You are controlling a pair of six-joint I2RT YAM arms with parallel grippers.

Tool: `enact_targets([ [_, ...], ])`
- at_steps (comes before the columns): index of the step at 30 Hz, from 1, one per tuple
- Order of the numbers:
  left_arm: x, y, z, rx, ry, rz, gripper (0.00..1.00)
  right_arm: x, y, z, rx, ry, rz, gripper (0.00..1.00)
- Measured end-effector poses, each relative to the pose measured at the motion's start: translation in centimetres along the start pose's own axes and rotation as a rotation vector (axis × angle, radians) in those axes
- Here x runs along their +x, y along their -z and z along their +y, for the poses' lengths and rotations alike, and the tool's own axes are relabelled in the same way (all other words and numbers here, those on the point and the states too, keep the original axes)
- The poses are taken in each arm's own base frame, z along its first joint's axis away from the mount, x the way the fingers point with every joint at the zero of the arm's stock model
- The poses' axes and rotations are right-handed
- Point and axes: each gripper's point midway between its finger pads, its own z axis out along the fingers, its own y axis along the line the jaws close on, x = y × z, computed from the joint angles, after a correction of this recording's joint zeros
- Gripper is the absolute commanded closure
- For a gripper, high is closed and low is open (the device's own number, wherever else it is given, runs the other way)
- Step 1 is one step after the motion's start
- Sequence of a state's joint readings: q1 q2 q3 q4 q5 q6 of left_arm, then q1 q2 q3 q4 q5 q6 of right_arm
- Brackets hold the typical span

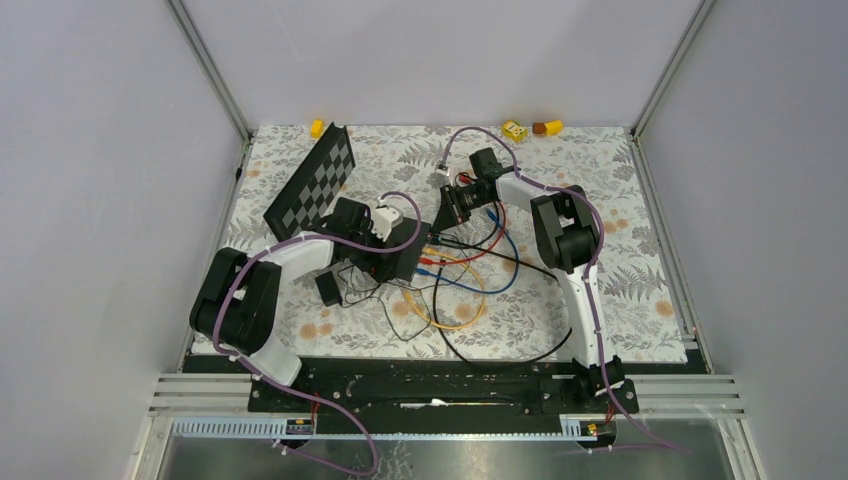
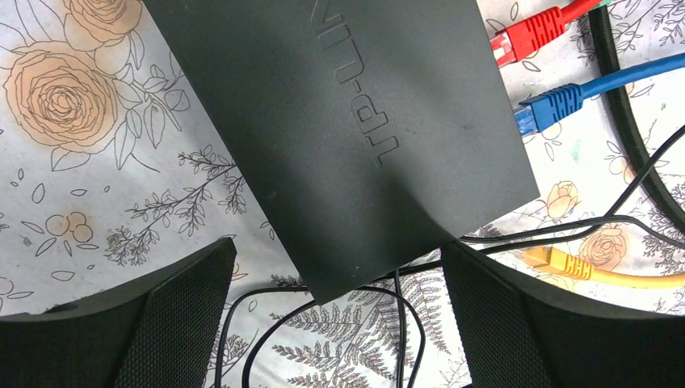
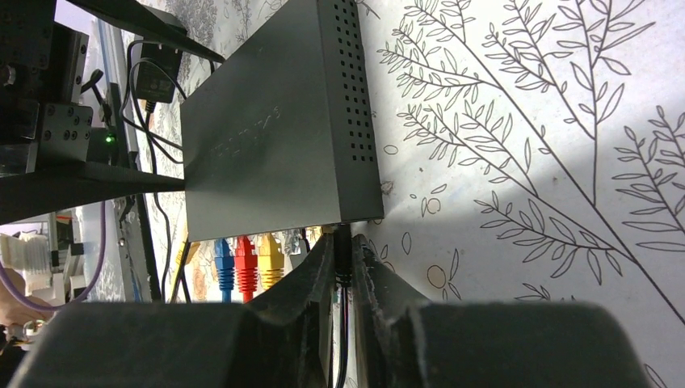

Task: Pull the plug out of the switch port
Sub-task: Pull the power from the switch port.

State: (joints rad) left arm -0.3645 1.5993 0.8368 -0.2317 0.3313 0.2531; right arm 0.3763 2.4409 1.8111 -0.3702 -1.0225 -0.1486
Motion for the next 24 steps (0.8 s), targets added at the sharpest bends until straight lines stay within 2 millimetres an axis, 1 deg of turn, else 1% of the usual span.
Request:
enact_targets([
  [6,-0.05,-0.27,-0.32,0.008,0.009,0.011,0.02,0.06,0.01,-0.16,0.002,0.030,0.002,1.00],
  [11,-0.27,-0.49,-0.69,0.019,0.002,0.017,0.02,0.02,0.08,-0.12,0.000,0.042,0.004,1.00],
  [19,-0.54,-0.66,-0.68,0.022,0.000,0.012,0.02,0.02,0.33,-0.17,-0.009,0.035,0.031,1.00],
  [24,-0.57,-0.66,-0.74,0.023,0.013,0.011,0.02,0.19,0.47,-0.49,0.023,0.048,0.027,1.00],
])
